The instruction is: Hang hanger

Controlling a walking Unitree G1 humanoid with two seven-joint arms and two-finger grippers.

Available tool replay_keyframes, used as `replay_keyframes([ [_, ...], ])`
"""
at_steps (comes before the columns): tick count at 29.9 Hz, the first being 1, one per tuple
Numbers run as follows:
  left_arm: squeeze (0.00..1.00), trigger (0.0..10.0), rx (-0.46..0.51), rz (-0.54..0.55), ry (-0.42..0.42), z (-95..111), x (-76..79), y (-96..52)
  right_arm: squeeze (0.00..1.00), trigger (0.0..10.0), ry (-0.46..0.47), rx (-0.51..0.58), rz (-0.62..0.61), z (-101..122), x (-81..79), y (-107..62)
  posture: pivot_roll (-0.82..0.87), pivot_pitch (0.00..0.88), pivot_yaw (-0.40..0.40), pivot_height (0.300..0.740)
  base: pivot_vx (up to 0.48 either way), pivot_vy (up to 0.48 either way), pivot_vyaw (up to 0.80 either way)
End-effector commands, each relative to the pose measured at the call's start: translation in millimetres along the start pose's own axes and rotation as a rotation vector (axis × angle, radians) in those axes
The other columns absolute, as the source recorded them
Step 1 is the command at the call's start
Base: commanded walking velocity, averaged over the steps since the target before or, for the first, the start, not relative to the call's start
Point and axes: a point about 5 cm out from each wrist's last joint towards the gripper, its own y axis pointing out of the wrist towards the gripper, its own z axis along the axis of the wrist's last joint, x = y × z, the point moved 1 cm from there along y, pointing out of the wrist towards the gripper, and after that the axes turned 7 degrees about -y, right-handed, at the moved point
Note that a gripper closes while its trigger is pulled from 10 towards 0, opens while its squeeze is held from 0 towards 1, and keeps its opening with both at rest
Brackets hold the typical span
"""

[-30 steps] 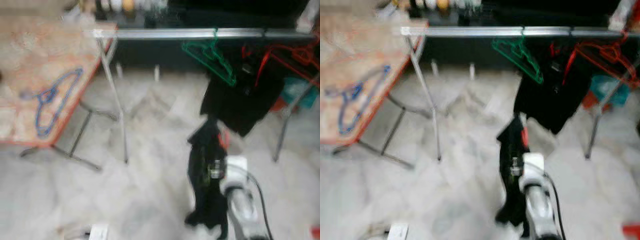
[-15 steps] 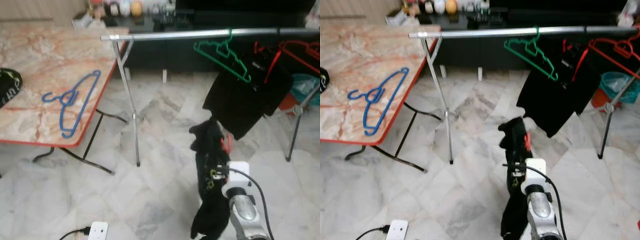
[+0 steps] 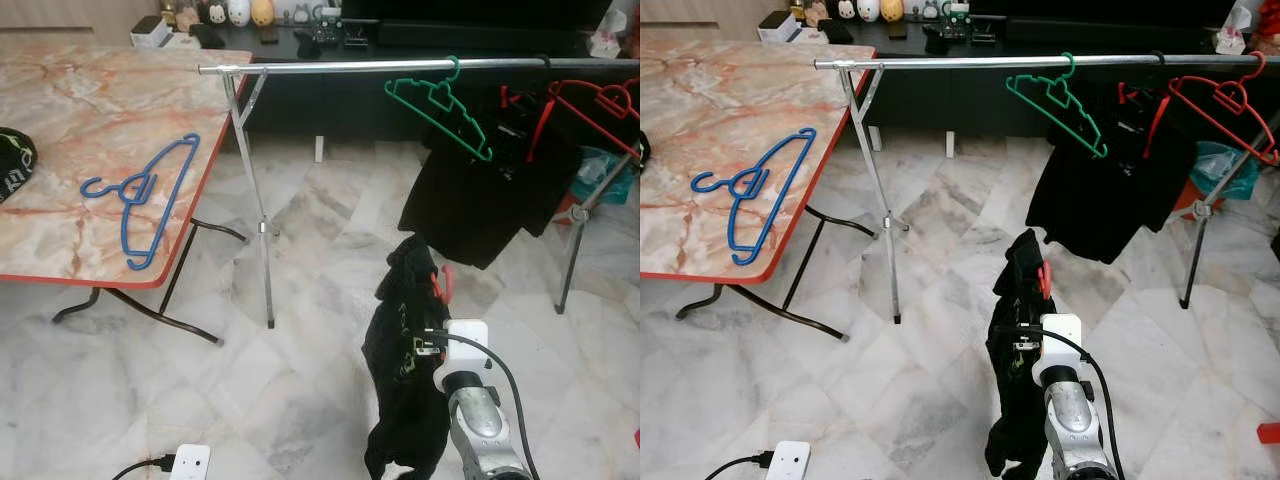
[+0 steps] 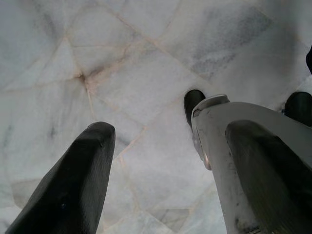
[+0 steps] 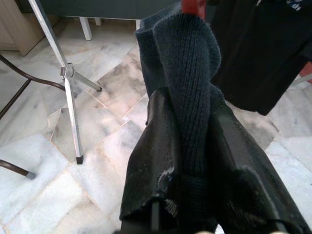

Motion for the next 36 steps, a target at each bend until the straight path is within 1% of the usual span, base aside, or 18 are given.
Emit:
replay_keyframes([
  [1,0.00,10.0,-0.075,-0.015,0.009,-20.3,3.6,-4.7,0.00,10.0,0.004,0.036,-0.017,6.8,3.7,2.4,0.00,0.110,-0.014,0.740,0.000,0.000,0.00],
  [17,0.00,10.0,-0.075,-0.010,0.007,-19.3,2.0,-4.4,0.00,10.0,0.007,0.037,-0.025,8.4,5.0,4.7,0.00,0.098,-0.008,0.740,0.000,0.000,0.00],
  [20,0.00,10.0,-0.074,-0.010,0.010,-19.1,1.6,-4.4,0.00,10.0,0.008,0.045,-0.022,10.7,3.8,5.9,0.00,0.098,-0.006,0.740,-0.261,0.000,0.00],
  [28,0.00,10.0,-0.079,-0.011,0.021,-20.4,0.5,-4.8,0.00,10.0,0.012,0.041,-0.029,8.3,3.5,3.7,0.00,0.087,0.004,0.740,-0.280,0.000,0.00],
  [36,0.00,10.0,-0.078,-0.010,0.018,-21.0,0.8,-5.0,0.00,10.0,0.012,0.041,-0.034,8.0,5.4,3.6,0.00,0.078,0.003,0.740,-0.292,0.000,0.00],
])
